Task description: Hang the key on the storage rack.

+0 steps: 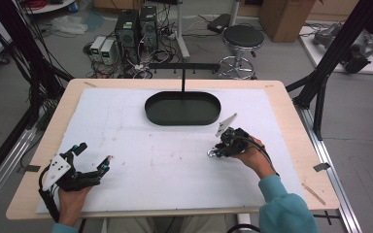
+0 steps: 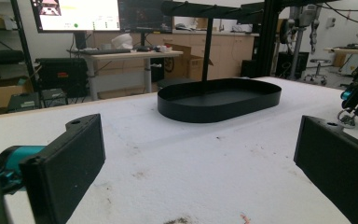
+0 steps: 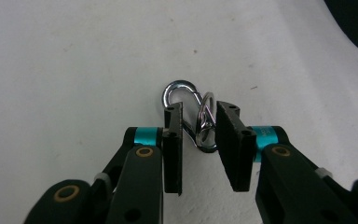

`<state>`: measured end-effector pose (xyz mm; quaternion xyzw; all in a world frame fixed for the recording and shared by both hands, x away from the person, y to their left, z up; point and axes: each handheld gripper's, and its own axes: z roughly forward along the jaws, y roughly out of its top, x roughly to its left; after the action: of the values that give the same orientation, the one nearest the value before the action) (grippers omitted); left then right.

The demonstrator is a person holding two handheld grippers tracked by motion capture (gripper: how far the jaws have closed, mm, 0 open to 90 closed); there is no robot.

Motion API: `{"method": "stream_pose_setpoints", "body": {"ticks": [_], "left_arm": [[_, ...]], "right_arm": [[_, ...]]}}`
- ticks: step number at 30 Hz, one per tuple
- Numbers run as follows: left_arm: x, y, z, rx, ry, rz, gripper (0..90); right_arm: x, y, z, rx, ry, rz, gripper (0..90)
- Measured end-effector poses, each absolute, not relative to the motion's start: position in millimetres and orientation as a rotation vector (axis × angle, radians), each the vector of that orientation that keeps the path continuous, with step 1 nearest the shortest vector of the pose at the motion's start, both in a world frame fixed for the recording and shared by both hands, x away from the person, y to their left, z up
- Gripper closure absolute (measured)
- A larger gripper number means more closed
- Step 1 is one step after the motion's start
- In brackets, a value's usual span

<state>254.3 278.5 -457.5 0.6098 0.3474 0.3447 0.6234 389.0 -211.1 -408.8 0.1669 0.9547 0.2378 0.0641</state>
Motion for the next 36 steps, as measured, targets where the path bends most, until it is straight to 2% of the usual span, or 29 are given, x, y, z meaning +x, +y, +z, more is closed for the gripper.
{"method": "stream_pose_setpoints", "body": {"ticks": [13,21,25,36], "left_arm": [[254.2,278.5,-457.4,1.402,0.795,0.791,2.3],[254.3,278.5,-457.4,1.402,0.795,0.792,2.3],[254.2,278.6,-457.4,1.402,0.796,0.791,2.3],[254.2,278.6,-457.4,1.403,0.796,0.79,2.3]], "right_arm": [[390.7,-208.3,-410.5,0.505,2.884,0.706,82.6],[391.4,-209.5,-410.0,0.513,2.876,0.699,82.7],[391.8,-211.7,-408.9,0.516,2.871,0.692,87.5],[392.5,-215.5,-402.5,0.556,2.839,0.785,88.7]]}}
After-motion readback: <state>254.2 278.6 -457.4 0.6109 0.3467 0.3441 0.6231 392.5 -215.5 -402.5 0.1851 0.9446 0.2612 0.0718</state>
